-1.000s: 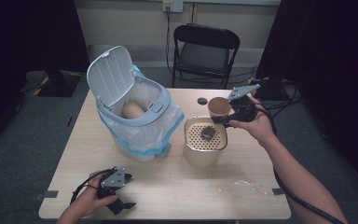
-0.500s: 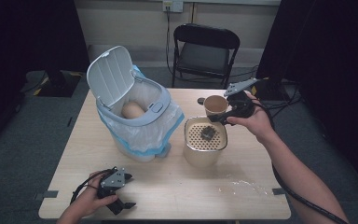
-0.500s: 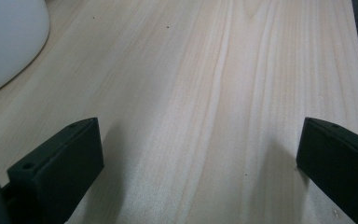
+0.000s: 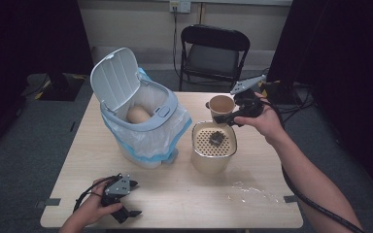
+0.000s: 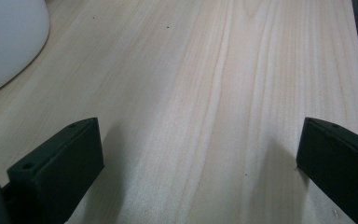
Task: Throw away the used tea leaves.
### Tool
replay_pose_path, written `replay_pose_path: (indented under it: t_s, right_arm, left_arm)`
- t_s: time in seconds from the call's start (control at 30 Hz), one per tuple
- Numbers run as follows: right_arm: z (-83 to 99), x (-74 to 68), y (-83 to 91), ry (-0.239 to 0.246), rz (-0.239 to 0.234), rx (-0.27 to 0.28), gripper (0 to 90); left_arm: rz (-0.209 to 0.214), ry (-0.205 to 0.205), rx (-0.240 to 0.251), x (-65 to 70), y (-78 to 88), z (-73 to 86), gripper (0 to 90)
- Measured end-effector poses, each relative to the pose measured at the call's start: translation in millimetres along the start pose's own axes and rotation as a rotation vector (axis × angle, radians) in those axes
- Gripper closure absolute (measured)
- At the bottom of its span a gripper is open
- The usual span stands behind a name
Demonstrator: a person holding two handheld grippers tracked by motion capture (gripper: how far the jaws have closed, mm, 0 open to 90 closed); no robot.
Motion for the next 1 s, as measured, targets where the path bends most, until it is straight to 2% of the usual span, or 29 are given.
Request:
replay_pose_path:
  t_s: [0.3,0.6,1.0]
  right_arm:
    - [-9.1,-1.3,1.6,0.007,-0.017,-0.014,28.6]
    - [-18.1,0.9,6.5,-0.01,-0.039,0.003,28.7]
    - [-34.6,2.1,13.5,0.006,-0.039,0.002,28.7]
  left_arm:
    - [0.0,0.0,0.0,0.0,0.0,0.0,0.0]
    - [0.0,0.0,0.0,0.0,0.0,0.0,0.0]
    - [0.0,0.0,0.0,0.0,0.0,0.0,0.0]
Point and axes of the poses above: each handheld gripper's, and its own axes: y roughly backward along the jaws, z roughly out of its underside, x roughly to its right, the point moved 6 cm from there along -y, roughly forward along the jaws
